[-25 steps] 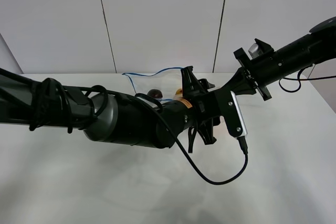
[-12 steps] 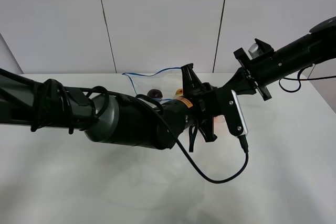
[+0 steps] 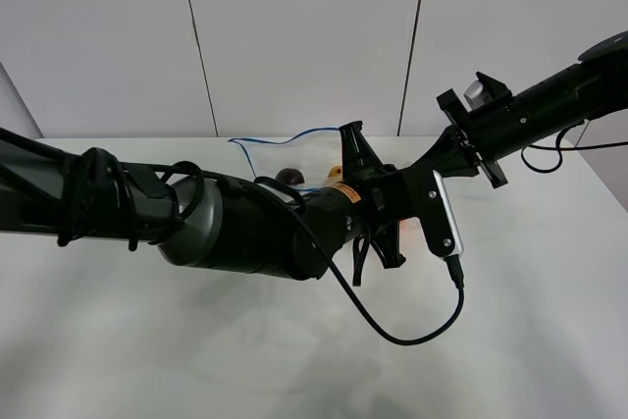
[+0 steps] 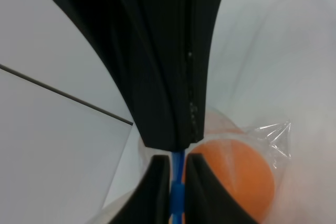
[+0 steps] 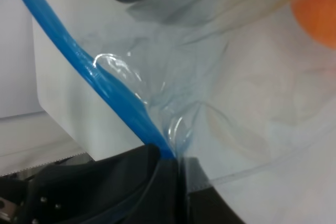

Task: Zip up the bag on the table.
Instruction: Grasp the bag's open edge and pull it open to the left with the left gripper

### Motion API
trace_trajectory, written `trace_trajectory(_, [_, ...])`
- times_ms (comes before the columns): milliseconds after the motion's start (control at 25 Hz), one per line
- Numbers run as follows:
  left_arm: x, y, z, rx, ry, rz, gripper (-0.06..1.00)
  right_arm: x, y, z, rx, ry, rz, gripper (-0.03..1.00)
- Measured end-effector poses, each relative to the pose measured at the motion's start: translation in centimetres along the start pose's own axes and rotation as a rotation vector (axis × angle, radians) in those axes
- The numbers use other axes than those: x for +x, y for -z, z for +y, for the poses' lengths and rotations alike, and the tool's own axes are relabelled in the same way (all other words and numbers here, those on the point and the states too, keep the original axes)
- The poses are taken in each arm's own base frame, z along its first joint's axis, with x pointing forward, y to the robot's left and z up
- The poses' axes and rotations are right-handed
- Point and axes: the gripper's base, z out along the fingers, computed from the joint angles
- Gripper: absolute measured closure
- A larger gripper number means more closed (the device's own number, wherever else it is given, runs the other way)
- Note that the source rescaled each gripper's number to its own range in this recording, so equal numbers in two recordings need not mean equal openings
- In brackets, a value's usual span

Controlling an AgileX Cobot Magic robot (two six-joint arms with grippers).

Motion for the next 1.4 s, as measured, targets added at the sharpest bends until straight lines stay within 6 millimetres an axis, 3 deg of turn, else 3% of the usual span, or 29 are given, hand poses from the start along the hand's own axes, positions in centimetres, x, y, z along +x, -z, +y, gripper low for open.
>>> trace_trajectory(760, [0.1, -0.1, 0.5, -0.04, -0.091, 0.004, 0.94, -0.3, 0.0, 0.5, -0.054, -0.016, -0.035, 0.97])
trace_trajectory(1080, [0.1, -0.2, 1.6, -0.109, -0.12, -0.008, 0.94, -1.2, 2.6, 3.0, -0.006, 0.065, -0.09, 0.97])
trace_trajectory(1400, [-0.2, -0.9, 3.3, -0.139, -0.108, -0.013, 0.94, -1.0, 3.7, 4.3, 0.006, 0.088, -0.135, 0.97])
